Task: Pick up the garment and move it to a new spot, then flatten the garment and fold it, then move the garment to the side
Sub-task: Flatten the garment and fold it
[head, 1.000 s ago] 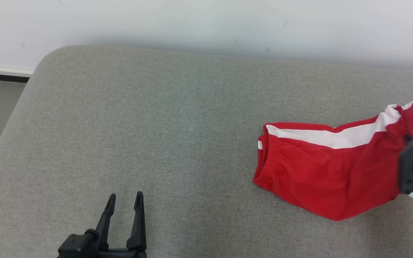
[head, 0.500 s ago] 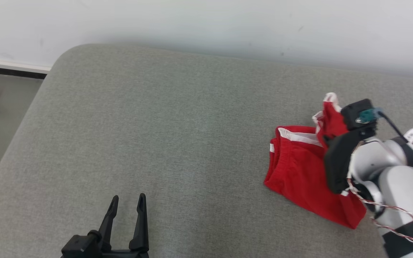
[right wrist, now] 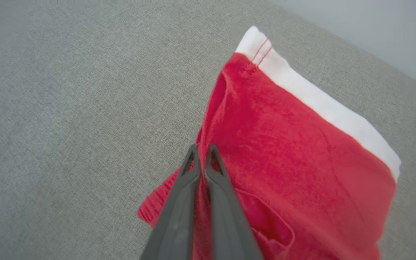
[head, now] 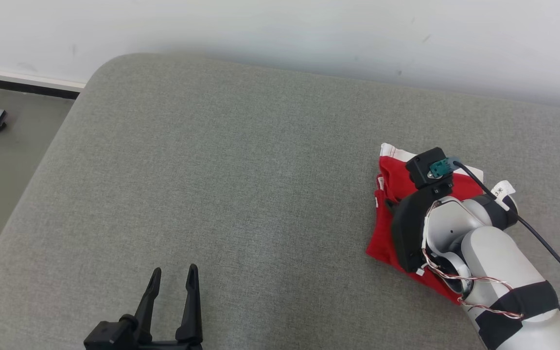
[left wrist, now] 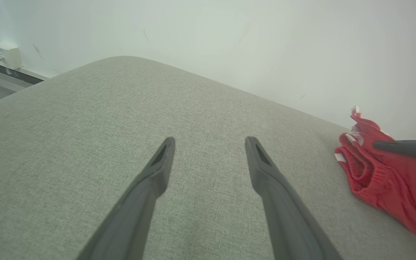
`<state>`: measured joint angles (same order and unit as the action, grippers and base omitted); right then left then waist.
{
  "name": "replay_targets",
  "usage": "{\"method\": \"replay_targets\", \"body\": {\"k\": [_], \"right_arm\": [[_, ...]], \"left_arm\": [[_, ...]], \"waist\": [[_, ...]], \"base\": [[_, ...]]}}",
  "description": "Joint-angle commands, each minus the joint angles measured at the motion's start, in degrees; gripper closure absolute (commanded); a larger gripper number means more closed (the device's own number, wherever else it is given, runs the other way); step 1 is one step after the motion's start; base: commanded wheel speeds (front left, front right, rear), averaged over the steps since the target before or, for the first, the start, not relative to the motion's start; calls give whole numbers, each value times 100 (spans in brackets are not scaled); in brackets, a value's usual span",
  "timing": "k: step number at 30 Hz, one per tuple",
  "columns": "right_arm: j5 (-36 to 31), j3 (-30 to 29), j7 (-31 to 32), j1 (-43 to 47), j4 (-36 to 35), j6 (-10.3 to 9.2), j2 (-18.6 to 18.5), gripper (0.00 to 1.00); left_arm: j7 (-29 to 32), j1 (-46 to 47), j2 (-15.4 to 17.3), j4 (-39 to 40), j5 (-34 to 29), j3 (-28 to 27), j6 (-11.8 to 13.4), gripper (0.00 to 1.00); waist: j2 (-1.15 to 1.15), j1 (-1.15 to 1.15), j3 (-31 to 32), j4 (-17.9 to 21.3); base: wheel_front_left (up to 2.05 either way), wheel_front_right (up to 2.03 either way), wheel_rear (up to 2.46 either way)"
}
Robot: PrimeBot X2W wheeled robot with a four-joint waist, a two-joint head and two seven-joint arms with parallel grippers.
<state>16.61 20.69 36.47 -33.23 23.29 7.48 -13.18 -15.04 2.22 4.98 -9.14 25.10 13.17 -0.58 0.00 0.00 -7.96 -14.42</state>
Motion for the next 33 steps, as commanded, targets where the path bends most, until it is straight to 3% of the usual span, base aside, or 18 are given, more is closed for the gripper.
{"method": "replay_targets", "body": {"k": [1, 9, 17, 18, 19, 20, 26, 33], "right_arm": [[5, 5, -47, -34, 12, 1, 21, 0], [298, -391, -804, -80, -67, 1, -35, 0], [-487, -1182, -1571, 603, 63, 1, -359, 0], [-613, -1247, -1635, 710, 118, 1, -367, 23], [-702, -1295, -1699, 800, 167, 1, -360, 53], [-783, -1305, -1757, 882, 208, 1, -331, 100], [-907, -981, -1944, 1110, 418, 1, -116, 100], [-656, -56, -1974, 1014, 410, 1, 197, 100]], "left_arm": [[-16, -72, -17, -13, -31, -9, -20, 0], [-16, -36, -49, 10, -103, -50, -38, 0], [-16, -67, -80, 8, -143, -105, -75, 0], [-16, -69, -84, 4, -143, -111, -82, 0], [-16, -69, -85, 0, -142, -113, -80, 0], [-16, -68, -89, -7, -140, -114, -84, 0], [-16, -39, -100, -32, -152, -138, -118, 0], [-16, -31, -86, -74, -175, -163, -133, 0]], "waist": [[0, 0, -4, 8], [0, 0, 26, 139], [0, 0, 109, 292], [0, 0, 119, 305], [0, 0, 124, 318], [0, 0, 128, 330], [0, 0, 120, 390], [0, 0, 159, 433]], "base": [[0, 0, 0], [0, 0, 0], [0, 0, 0], [0, 0, 0], [0, 0, 0], [0, 0, 0], [0, 0, 0], [0, 0, 0]]}}
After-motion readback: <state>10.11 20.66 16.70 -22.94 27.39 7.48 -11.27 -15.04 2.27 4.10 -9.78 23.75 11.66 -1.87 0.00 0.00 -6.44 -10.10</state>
